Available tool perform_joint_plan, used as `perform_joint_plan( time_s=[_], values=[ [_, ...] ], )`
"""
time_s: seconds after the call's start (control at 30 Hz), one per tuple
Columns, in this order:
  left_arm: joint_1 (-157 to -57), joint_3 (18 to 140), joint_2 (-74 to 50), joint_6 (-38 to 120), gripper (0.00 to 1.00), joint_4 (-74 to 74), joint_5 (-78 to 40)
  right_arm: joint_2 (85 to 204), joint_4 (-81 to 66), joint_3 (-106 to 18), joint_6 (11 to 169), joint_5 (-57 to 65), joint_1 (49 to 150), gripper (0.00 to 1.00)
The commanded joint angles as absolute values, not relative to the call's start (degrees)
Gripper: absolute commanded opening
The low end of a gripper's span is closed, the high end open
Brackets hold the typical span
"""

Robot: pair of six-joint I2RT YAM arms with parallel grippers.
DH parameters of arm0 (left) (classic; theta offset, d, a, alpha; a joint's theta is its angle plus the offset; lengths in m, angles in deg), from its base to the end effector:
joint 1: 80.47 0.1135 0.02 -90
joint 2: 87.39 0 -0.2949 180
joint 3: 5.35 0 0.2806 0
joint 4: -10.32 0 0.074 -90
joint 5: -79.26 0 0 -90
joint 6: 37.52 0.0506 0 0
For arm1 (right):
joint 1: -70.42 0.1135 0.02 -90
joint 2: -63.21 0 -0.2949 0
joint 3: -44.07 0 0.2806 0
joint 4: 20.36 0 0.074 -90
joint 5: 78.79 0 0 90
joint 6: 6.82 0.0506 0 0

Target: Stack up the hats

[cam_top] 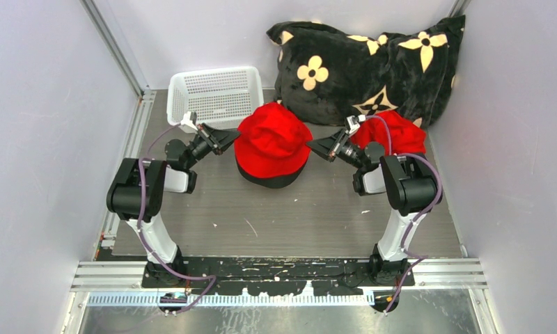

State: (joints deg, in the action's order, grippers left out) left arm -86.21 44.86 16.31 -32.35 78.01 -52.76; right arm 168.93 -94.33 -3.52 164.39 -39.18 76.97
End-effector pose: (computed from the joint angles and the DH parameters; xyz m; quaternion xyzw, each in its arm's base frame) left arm 0.3598 -0.0702 0.2019 -0.1469 0.6223 -0.6784 0.3618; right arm 0.3435 0.0787 0.1881 0.0608 0.6398 0.6854 0.3424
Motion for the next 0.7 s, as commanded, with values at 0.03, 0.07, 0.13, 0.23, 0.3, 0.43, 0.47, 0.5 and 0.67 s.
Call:
perform_joint_plan(
  time_s=[0.03,0.07,0.13,0.23,0.3,0.43,0.47,0.5,0.67],
  values=[
    [-83.72,41.1,18.48,-28.93,0.0,79.85,-51.93,172.59,-104.89,-1.94,163.36,-38.08,75.95,0.01],
    [-83.58,40.56,18.67,-28.52,0.0,79.89,-51.88,173.17,-104.87,-1.77,163.12,-38.05,75.96,0.01],
    [-83.34,39.84,19.02,-28.25,0.0,79.89,-51.83,173.51,-104.93,-1.55,162.83,-38.18,75.96,0.01],
    [-83.16,39.14,19.23,-27.64,0.0,79.89,-51.64,173.52,-104.89,-1.48,162.59,-38.25,75.9,0.01],
    [-83.02,38.82,19.66,-27.27,0.0,79.89,-51.39,173.71,-104.88,-1.6,162.55,-38.26,76.0,0.01],
    [-82.6,38.05,21.51,-26.95,0.0,79.89,-51.05,174.35,-104.88,-1.8,162.59,-38.44,75.95,0.01],
    [-82.54,37.74,21.85,-26.78,0.0,79.89,-50.77,174.39,-104.93,-1.73,162.56,-38.45,75.96,0.01],
    [-82.38,37.27,22.22,-26.43,0.0,79.89,-50.57,174.4,-104.87,-1.7,162.37,-38.4,75.96,0.01],
    [-82.23,36.33,24.1,-25.74,0.0,79.89,-49.94,175.27,-104.87,-1.65,162.27,-38.58,75.96,0.01]
  ],
)
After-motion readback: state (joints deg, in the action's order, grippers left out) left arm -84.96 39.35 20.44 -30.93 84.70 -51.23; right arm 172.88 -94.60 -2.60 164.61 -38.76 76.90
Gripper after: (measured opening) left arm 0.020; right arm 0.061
